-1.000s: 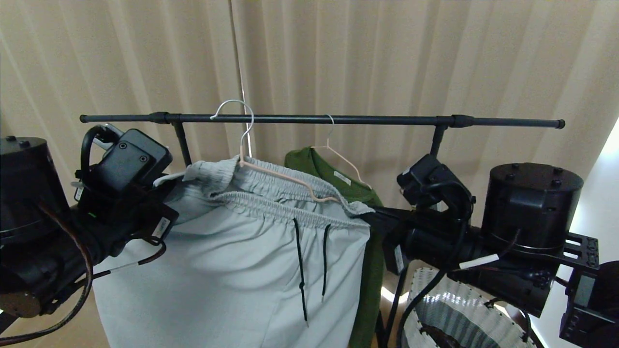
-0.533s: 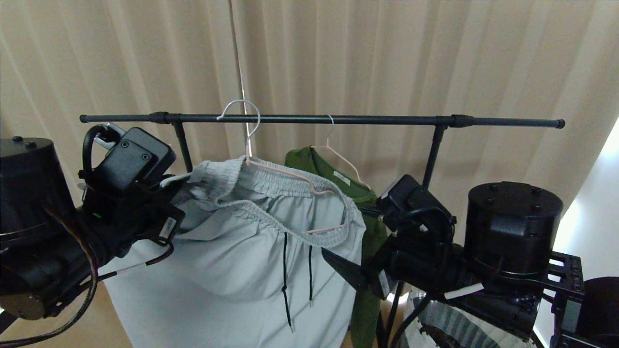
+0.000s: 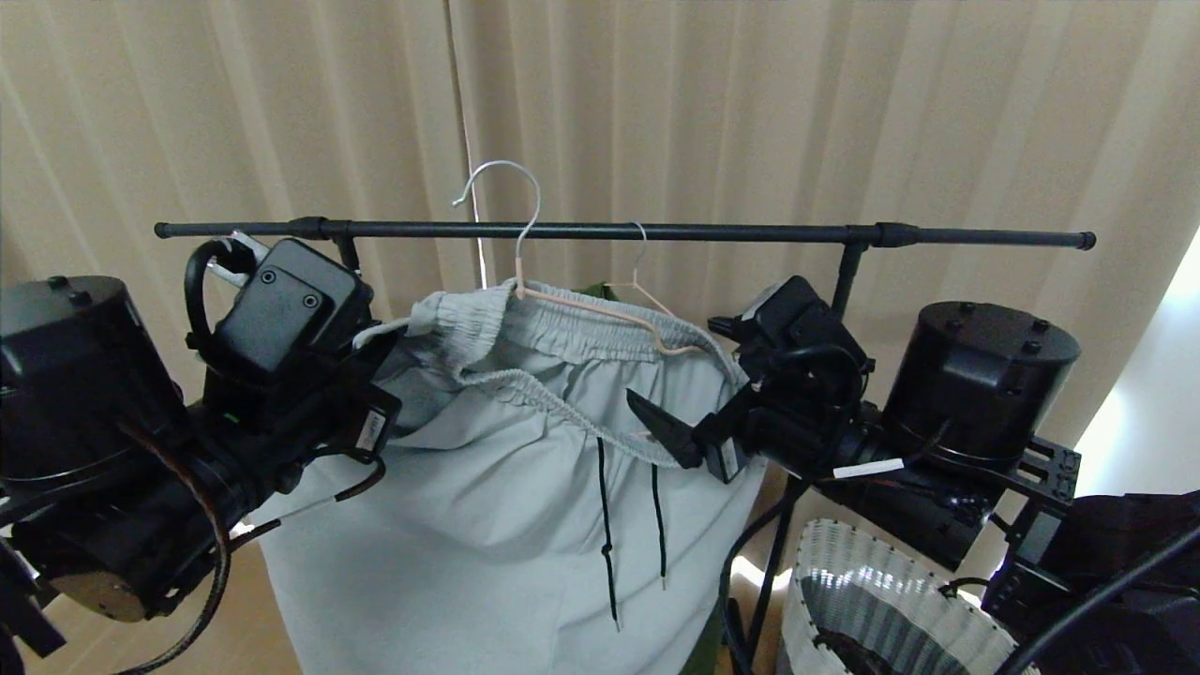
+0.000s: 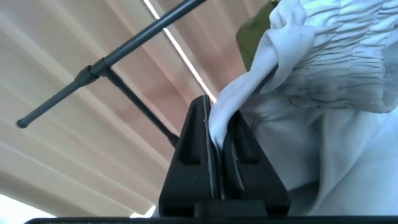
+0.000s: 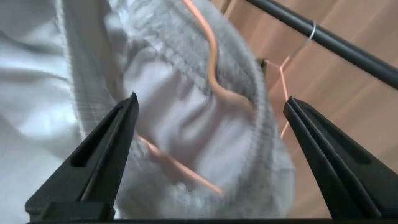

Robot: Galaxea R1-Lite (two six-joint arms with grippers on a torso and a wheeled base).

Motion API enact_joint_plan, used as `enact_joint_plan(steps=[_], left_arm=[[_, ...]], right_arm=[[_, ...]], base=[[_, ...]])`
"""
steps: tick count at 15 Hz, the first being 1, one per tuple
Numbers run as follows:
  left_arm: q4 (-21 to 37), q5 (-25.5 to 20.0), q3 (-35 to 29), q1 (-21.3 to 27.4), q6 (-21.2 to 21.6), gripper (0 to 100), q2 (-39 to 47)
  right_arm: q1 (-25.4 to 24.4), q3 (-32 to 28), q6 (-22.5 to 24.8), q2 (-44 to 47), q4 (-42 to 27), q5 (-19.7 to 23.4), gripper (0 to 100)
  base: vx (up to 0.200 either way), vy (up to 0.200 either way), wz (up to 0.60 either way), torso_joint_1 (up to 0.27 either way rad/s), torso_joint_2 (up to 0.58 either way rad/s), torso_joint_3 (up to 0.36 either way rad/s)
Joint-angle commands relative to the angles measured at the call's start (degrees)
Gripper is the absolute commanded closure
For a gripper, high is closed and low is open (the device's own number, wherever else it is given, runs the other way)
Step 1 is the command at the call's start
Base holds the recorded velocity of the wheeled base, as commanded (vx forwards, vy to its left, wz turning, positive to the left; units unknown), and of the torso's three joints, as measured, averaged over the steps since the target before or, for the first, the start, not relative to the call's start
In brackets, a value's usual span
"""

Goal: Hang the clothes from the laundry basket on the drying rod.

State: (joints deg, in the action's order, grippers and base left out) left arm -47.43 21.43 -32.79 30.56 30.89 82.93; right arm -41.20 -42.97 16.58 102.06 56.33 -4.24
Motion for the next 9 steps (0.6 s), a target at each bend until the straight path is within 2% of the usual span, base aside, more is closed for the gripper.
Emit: enact_joint_plan(steps=[1,9], left_arm=[[-1.17,0.01,1.33,0.11,0.31,100,1.79],[-1.26,-0.07,1.94,4.77,1.1,100,-1.11]], right_arm=[[0.16,-2.29,0.12,1.39,-0.26,-0.06,0],[0.25,-7.65,3.9,2.27,-2.72,-0.06,0]], base=[[0.0,0.0,0.0,0.0,0.0,0.0],[0.0,0.0,0.0,0.0,0.0,0.0]])
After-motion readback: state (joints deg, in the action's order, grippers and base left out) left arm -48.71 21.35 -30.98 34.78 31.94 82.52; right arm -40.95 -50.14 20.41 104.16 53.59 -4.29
